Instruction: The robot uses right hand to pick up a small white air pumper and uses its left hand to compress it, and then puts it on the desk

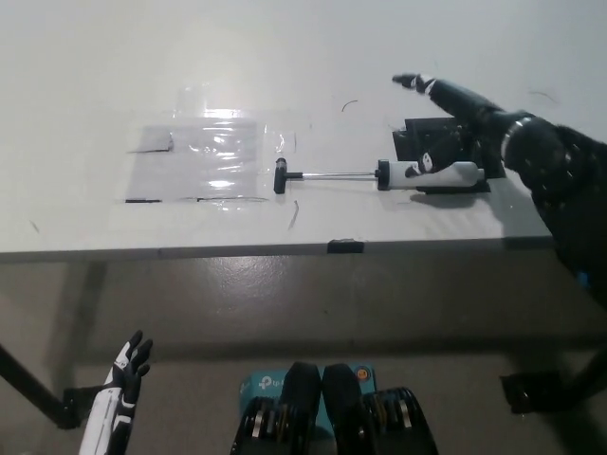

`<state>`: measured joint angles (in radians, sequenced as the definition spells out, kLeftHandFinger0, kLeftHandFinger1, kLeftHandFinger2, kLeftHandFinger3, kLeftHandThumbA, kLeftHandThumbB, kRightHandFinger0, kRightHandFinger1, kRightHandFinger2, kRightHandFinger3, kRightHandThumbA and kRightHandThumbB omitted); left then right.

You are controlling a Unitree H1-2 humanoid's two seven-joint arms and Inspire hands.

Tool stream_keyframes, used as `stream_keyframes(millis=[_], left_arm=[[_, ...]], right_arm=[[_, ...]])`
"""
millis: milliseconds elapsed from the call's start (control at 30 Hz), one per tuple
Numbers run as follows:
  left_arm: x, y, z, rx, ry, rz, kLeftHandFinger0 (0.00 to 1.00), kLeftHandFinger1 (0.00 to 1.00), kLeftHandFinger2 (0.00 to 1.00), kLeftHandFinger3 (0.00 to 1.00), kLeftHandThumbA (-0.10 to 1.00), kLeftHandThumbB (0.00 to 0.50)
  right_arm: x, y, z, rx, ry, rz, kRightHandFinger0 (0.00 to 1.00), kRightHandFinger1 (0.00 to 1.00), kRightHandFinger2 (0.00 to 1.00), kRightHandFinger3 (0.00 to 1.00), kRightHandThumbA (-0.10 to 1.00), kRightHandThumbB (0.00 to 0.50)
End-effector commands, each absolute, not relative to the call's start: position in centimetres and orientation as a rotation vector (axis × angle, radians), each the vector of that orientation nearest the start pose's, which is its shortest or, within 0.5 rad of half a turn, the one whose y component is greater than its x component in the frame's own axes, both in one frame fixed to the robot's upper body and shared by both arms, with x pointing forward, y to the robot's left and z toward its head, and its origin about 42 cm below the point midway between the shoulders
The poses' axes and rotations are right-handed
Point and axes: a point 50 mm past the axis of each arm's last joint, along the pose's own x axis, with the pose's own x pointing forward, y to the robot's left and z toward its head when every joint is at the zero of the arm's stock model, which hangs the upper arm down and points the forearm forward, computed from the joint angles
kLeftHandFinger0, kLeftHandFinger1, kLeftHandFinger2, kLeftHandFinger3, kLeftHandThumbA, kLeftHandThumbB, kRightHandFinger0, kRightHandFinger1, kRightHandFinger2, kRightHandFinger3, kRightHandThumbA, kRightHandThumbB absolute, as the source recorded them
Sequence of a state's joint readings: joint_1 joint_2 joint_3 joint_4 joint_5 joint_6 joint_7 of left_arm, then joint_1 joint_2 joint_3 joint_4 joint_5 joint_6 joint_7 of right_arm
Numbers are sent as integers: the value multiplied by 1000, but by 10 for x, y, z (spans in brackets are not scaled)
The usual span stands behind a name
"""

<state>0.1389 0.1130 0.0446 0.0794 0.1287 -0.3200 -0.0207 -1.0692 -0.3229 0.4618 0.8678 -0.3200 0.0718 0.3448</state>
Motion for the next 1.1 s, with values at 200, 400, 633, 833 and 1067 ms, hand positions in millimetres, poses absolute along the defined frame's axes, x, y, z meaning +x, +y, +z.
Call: stream_keyframes(millis=[200,400,633,833,1067], left_arm=[[235,268,80,283,-205,18,1000,1000,1000,1000,1000,118],[236,269,80,286,-208,18,1000,1000,1000,1000,1000,126],[236,272,81,292,-211,32,1000,1000,1000,1000,1000,136],[235,272,81,288,-211,35,1000,1000,1000,1000,1000,123],[236,273,81,282,-212,36,1000,1000,1000,1000,1000,128]], right_arm=[[586,-169,330,-1131,119,550,1000,1000,1000,1000,1000,395],[587,-164,323,-1151,142,579,1000,1000,1000,1000,1000,365],[588,-152,322,-1185,145,590,1000,1000,1000,1000,1000,372],[588,-153,319,-1183,181,584,1000,1000,1000,1000,1000,398],[588,-156,311,-1291,211,600,1000,1000,1000,1000,1000,433]])
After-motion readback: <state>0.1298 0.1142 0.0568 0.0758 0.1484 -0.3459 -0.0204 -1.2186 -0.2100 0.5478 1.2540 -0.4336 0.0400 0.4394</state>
